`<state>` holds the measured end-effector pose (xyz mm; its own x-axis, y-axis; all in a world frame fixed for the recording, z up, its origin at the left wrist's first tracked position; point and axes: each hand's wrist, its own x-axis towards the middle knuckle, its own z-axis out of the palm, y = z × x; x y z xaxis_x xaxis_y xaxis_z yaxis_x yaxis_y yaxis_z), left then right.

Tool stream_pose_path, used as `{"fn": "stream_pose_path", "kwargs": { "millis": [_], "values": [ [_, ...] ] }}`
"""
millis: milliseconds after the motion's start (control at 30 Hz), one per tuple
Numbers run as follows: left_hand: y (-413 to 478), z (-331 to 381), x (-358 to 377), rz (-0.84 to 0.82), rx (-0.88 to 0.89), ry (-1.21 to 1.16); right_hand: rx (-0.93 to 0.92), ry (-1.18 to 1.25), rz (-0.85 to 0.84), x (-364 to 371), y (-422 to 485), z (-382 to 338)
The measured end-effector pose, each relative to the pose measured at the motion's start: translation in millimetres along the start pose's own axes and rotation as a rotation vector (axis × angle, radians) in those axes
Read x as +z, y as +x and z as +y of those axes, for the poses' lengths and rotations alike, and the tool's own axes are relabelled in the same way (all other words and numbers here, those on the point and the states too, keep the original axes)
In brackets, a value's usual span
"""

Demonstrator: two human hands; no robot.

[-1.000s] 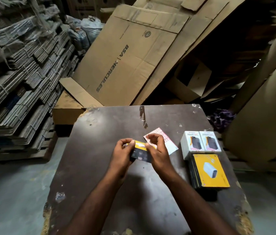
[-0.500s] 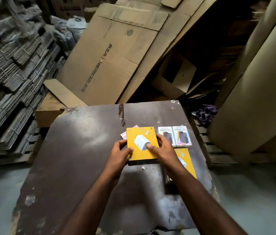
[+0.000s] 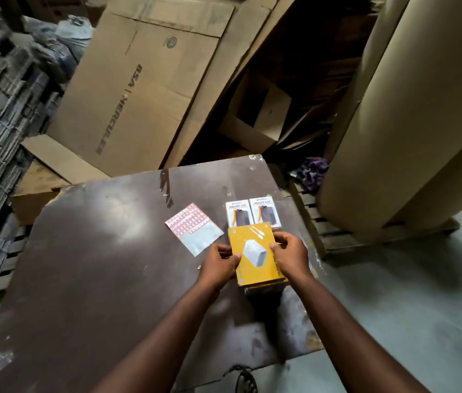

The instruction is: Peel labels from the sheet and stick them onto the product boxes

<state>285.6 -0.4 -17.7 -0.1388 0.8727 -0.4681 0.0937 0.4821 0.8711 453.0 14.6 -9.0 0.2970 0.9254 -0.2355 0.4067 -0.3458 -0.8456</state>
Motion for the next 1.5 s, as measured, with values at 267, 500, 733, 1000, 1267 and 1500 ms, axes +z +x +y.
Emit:
{"fn": "stream_pose_path", "kwargs": {
  "millis": [267,500,733,1000,1267,1500],
  "values": [
    [34,-29,25,-0.01,-0.058,0.068,0.123,-0.045,0.002,1,17,19],
    [45,-32,35,-0.003,-0.046,0.112,0.191,-0.023,0.047,3,27,17],
    [49,-33,38,-0.008,-0.004,0.203,0.25,-0.014,0.013,6,32,21],
    [45,-30,30,-0.059,-0.04,0.116,0.266,-0.088,-0.007,9,33,18],
    [42,-27,20,-0.146,-0.029,0.086,0.288,-0.126,0.006,14,29,15],
    [39,-18,-39,-0.135,-0.026,0.008,0.033,-0.481,0.246,45,8,-17]
  ]
}}
